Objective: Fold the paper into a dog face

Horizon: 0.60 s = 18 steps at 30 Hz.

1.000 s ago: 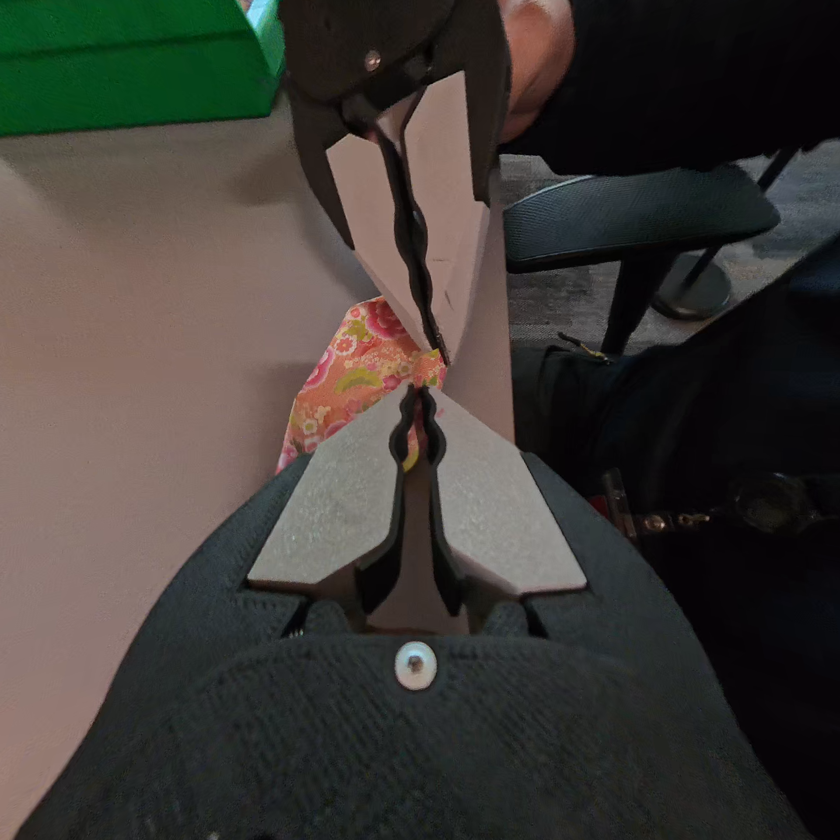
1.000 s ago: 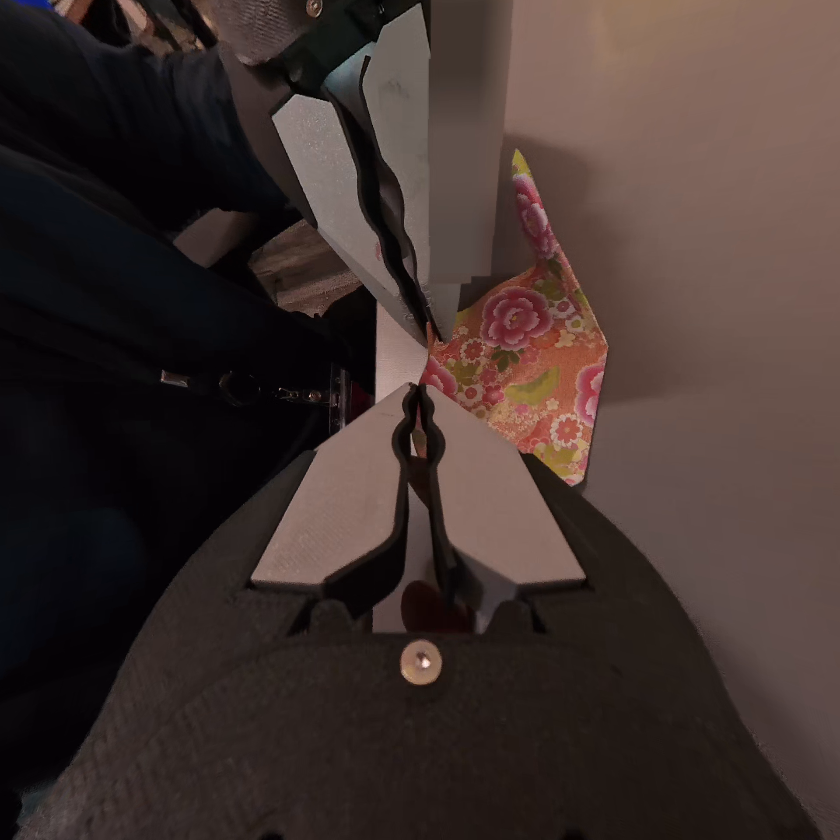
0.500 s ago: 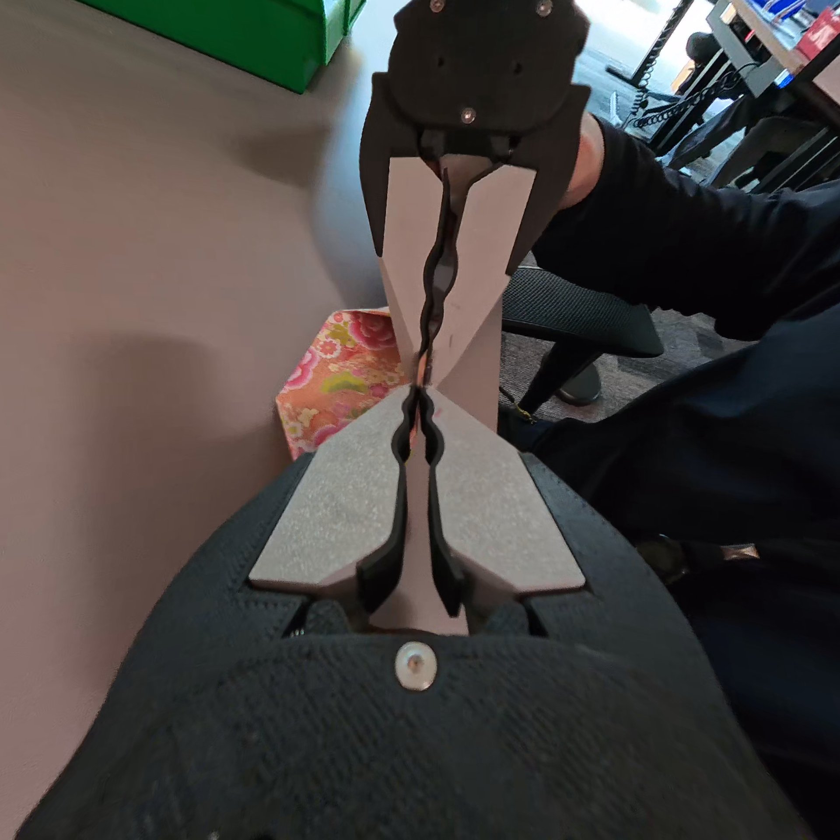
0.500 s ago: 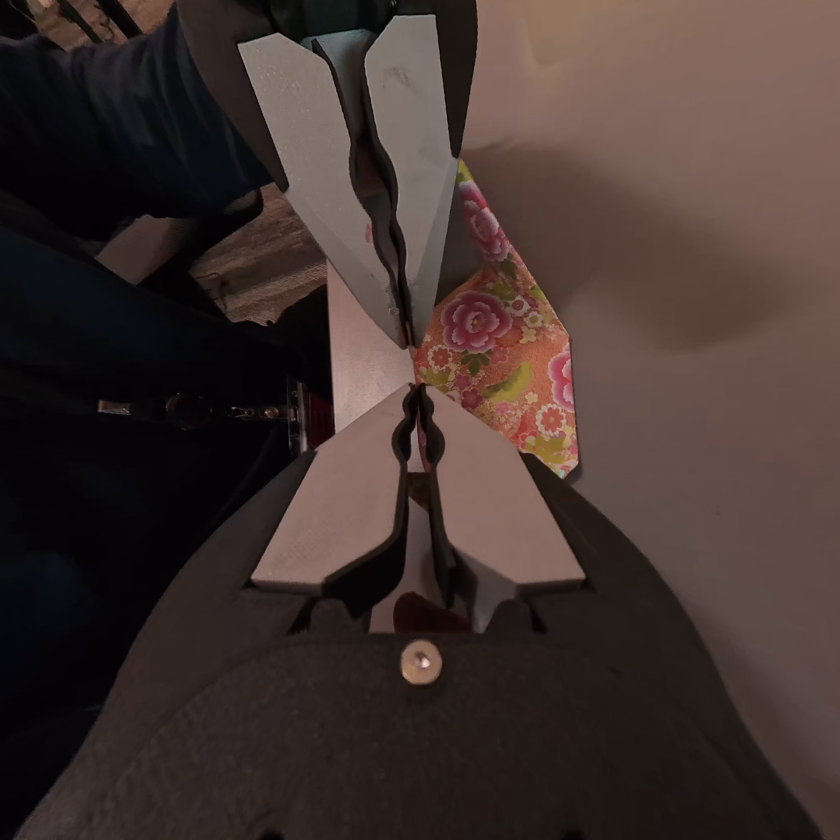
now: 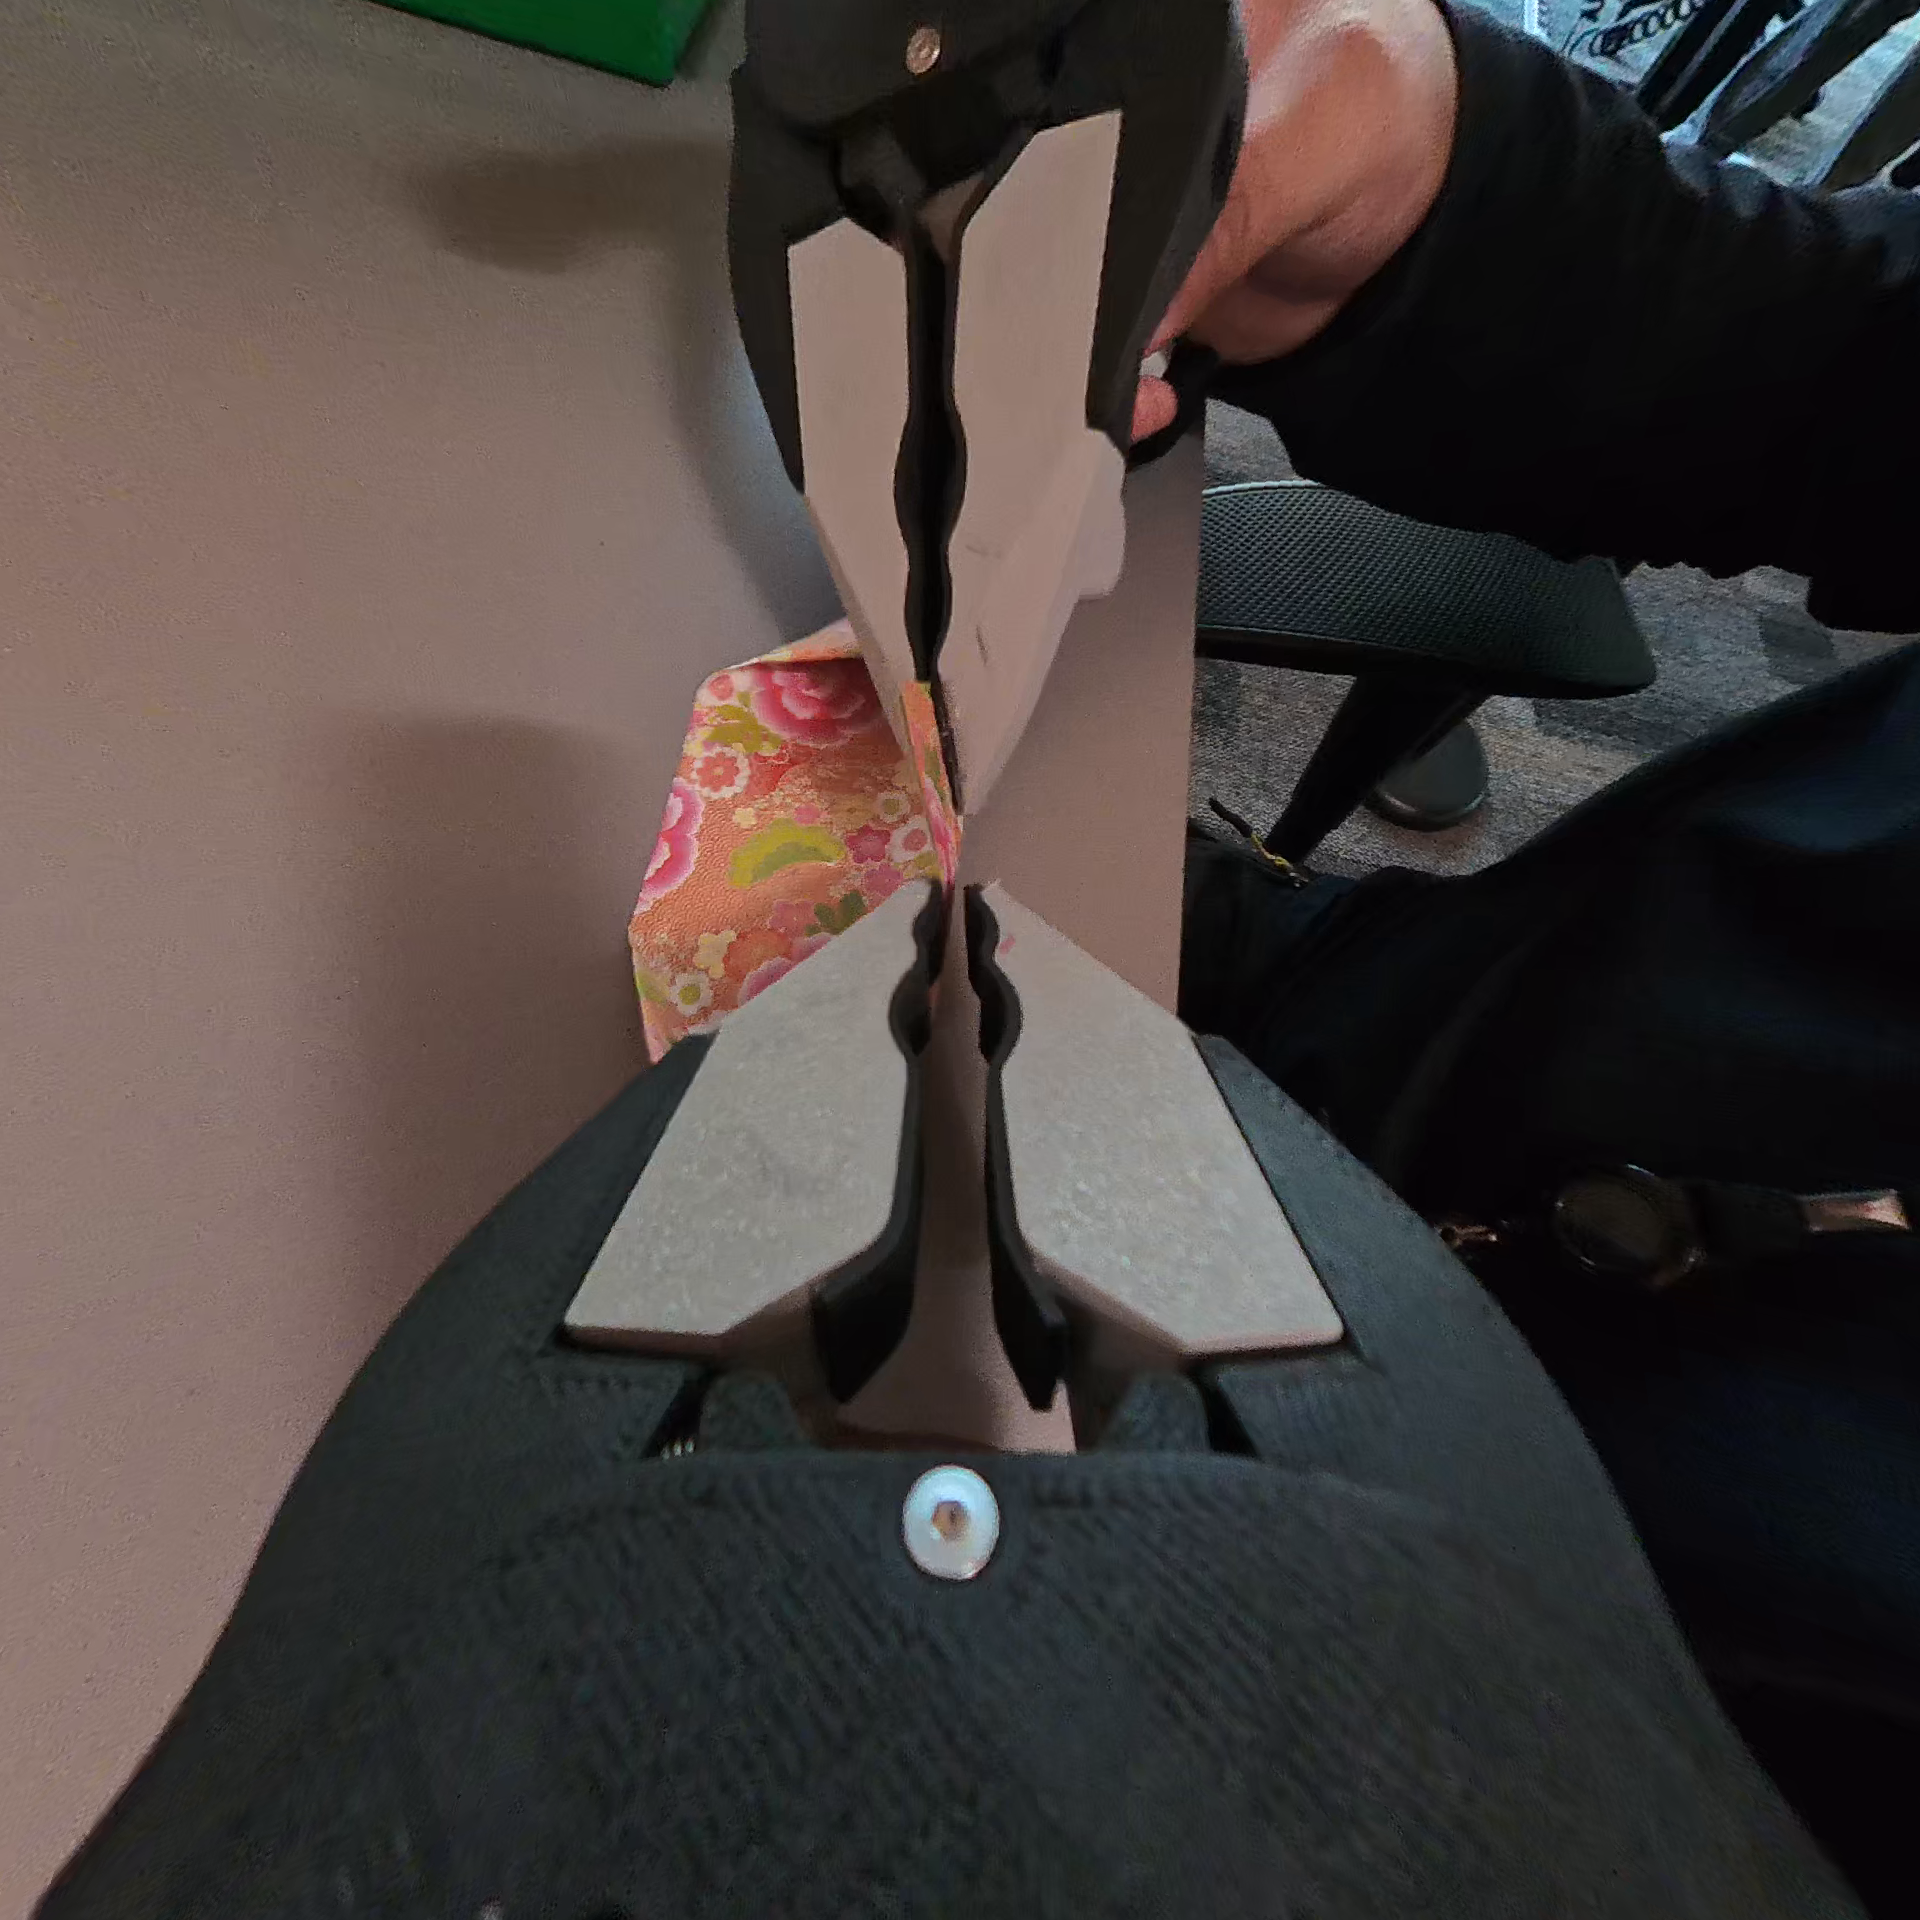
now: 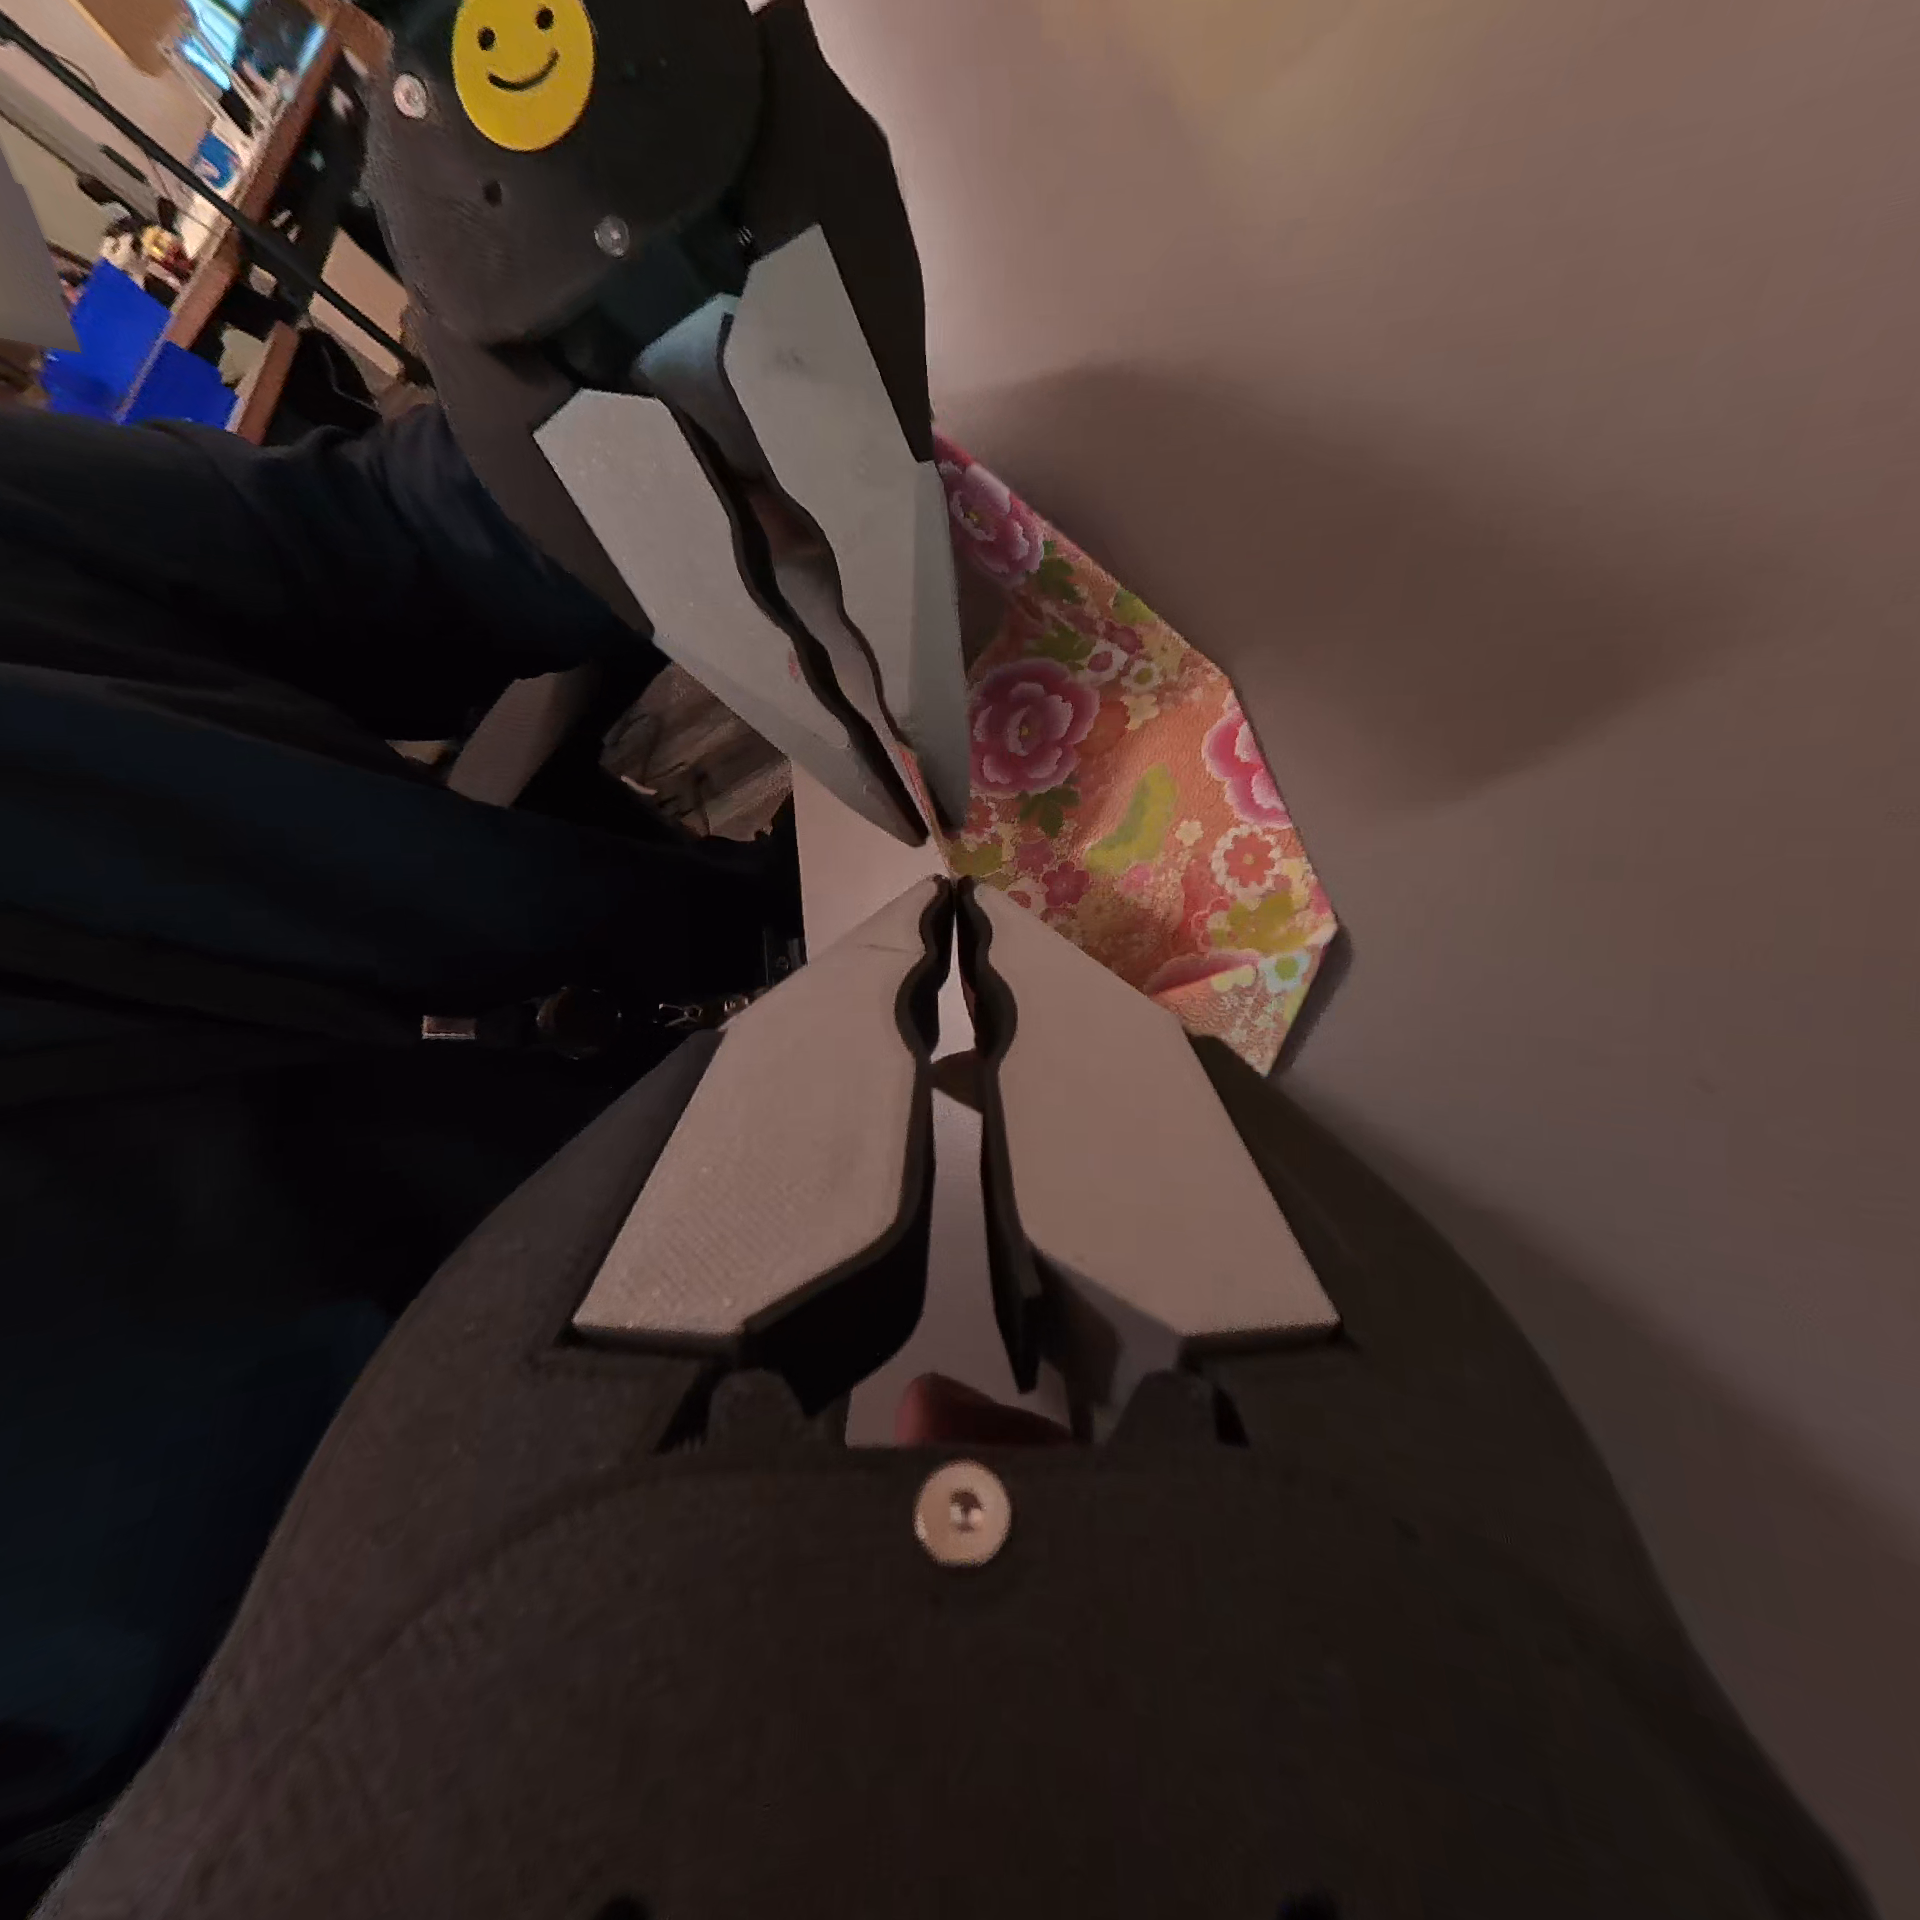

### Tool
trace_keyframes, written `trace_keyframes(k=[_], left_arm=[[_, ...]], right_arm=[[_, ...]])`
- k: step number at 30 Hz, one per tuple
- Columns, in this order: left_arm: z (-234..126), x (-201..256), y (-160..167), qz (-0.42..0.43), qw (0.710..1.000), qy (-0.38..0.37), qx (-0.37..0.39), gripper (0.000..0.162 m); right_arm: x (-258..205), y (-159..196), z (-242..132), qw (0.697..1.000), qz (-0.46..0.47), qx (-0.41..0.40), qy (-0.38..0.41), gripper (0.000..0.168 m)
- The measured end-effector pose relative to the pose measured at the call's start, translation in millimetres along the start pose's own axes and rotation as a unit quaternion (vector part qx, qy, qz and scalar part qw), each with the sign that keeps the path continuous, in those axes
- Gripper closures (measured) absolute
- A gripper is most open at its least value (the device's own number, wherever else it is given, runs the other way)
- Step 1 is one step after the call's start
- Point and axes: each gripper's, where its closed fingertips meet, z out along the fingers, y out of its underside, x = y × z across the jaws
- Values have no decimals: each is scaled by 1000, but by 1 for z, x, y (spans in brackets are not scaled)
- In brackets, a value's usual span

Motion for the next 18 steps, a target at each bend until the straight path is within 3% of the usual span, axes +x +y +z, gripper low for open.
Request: trace_keyframes(k=[6,14,18], left_arm=[[7,2,10,17,999,-3,-38,162],[2,0,5,-56,997,48,-18,162],[2,1,5,-49,998,47,-17,154]], right_arm=[[2,8,6,999,16,-35,1,168],[0,0,3,999,-26,-27,25,168],[-7,-3,3,1000,-4,-16,-8,168]])
